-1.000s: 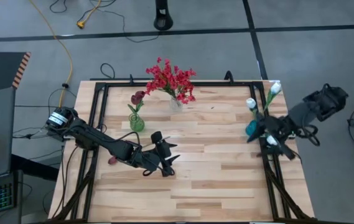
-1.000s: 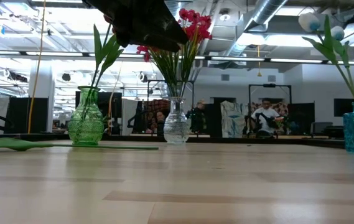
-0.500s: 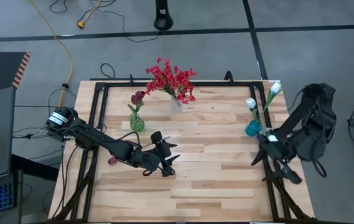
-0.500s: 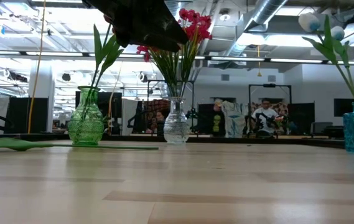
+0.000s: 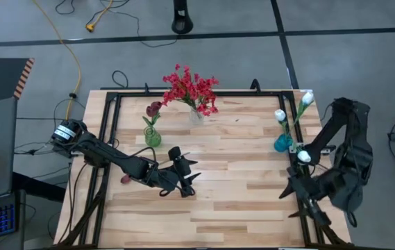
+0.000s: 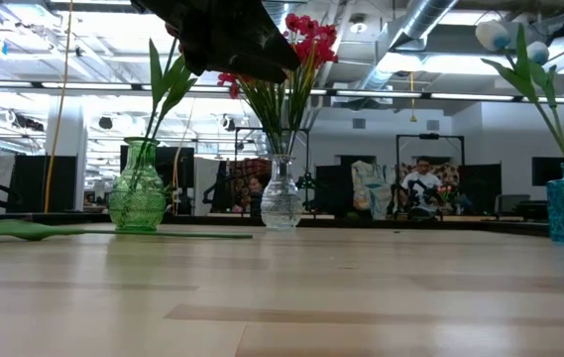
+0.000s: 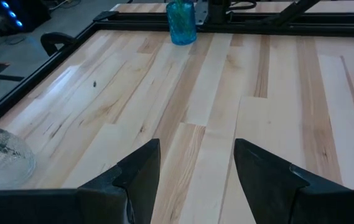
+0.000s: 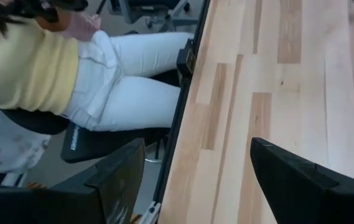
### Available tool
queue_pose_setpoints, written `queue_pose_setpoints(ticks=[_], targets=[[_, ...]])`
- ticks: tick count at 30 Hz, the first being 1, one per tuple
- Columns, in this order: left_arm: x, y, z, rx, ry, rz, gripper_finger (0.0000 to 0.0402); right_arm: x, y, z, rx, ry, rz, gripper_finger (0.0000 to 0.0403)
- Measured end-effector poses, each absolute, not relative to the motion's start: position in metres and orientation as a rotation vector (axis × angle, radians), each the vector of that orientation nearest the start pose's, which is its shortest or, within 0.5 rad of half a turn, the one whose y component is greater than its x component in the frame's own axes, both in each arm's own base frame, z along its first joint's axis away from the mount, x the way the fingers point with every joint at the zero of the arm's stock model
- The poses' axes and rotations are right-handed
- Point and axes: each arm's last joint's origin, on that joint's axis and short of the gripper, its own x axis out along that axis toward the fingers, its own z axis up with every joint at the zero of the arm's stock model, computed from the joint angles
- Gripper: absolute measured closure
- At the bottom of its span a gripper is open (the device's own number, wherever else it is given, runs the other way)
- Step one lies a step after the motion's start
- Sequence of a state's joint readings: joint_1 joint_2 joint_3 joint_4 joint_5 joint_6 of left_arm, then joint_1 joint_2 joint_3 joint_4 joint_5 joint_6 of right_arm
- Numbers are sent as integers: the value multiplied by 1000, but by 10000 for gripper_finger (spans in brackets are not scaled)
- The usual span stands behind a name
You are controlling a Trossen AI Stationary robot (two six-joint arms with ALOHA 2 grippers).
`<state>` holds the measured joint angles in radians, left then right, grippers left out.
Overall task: Sort flowers into vase by color
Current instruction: Put the dark red tulip into the green vase
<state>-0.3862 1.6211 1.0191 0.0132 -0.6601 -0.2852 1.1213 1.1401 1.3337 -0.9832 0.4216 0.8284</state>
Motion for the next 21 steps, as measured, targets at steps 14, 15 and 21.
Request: queue_pose_setpoints(ticks=[14,15,21], targets=[[326,-113,228,18,467,335,208,74,191,317,278,665,245,85],[326,-113,228,18,467,335,208,73,190,312,277,658,241,85],[326,-113,228,18,467,335,208,72,178,275,285,614,204,85]])
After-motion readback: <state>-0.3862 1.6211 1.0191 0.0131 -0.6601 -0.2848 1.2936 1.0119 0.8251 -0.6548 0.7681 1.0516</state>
